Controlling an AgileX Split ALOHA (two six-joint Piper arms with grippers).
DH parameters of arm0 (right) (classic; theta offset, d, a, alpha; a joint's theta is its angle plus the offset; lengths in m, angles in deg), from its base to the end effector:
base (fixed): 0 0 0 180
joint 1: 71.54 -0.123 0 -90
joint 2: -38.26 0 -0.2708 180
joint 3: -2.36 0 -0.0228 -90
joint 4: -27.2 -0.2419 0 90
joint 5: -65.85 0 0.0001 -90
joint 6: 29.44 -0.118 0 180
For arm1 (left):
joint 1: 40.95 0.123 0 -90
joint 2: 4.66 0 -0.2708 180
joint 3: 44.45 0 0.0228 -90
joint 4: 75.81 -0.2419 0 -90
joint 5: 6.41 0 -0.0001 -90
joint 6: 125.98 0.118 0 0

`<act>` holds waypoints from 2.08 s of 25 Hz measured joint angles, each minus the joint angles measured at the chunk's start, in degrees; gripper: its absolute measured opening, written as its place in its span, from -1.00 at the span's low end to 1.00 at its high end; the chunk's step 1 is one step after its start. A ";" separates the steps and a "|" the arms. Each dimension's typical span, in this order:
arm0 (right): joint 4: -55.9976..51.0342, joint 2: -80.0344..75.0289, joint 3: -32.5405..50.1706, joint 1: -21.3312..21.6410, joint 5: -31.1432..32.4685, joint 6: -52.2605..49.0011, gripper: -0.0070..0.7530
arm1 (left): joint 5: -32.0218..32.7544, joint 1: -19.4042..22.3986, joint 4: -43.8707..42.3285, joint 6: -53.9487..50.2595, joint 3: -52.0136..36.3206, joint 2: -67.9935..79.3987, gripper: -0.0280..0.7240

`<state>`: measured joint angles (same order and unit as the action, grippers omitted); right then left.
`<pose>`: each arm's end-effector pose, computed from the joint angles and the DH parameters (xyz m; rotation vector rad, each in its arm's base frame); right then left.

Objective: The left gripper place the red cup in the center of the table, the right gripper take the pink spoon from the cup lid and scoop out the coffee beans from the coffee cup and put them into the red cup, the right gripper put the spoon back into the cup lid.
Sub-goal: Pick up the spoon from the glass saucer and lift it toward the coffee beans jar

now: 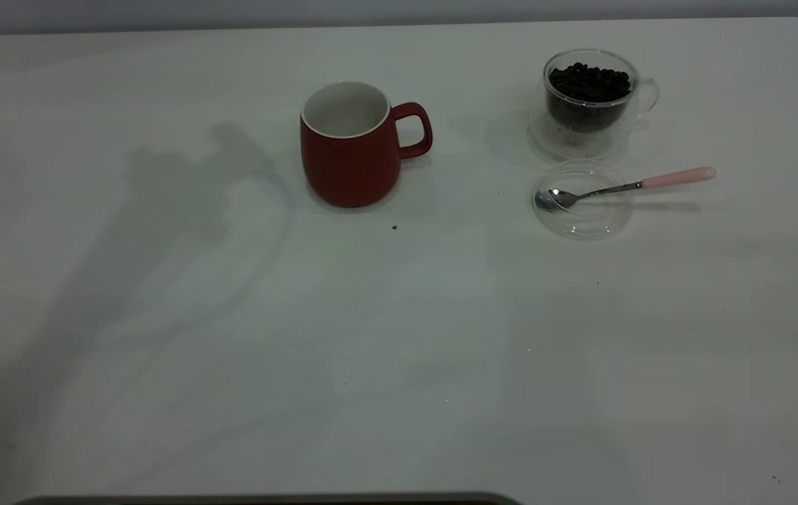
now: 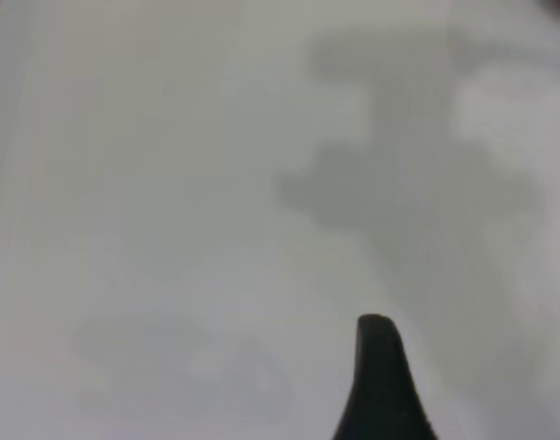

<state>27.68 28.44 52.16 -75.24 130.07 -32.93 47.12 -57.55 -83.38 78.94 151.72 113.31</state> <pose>0.0283 0.0009 0.2454 -0.0036 2.1620 0.0621 0.4039 -0.1074 0.2286 1.0318 2.5101 0.2103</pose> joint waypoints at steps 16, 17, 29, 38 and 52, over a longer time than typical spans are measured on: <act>0.07 0.00 0.00 0.00 0.00 0.00 0.11 | 13.52 0.00 13.08 -9.49 -13.15 -29.68 0.64; 0.07 0.00 0.00 0.00 0.00 0.00 0.11 | 13.52 0.00 13.67 -10.28 -15.65 -31.67 0.64; 0.07 0.00 0.00 0.00 0.00 0.00 0.11 | 12.32 0.00 14.51 -16.60 -53.12 -54.36 0.64; 0.07 0.00 0.00 0.00 0.00 0.00 0.11 | 9.06 0.00 12.40 -19.54 -65.04 -70.17 0.64; 0.07 0.00 0.00 0.00 0.00 0.00 0.11 | 10.60 4.63 12.40 -19.86 -65.04 -102.00 0.64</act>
<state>27.75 28.44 52.16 -75.24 130.07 -32.93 57.73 -52.92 -70.98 59.08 86.68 11.31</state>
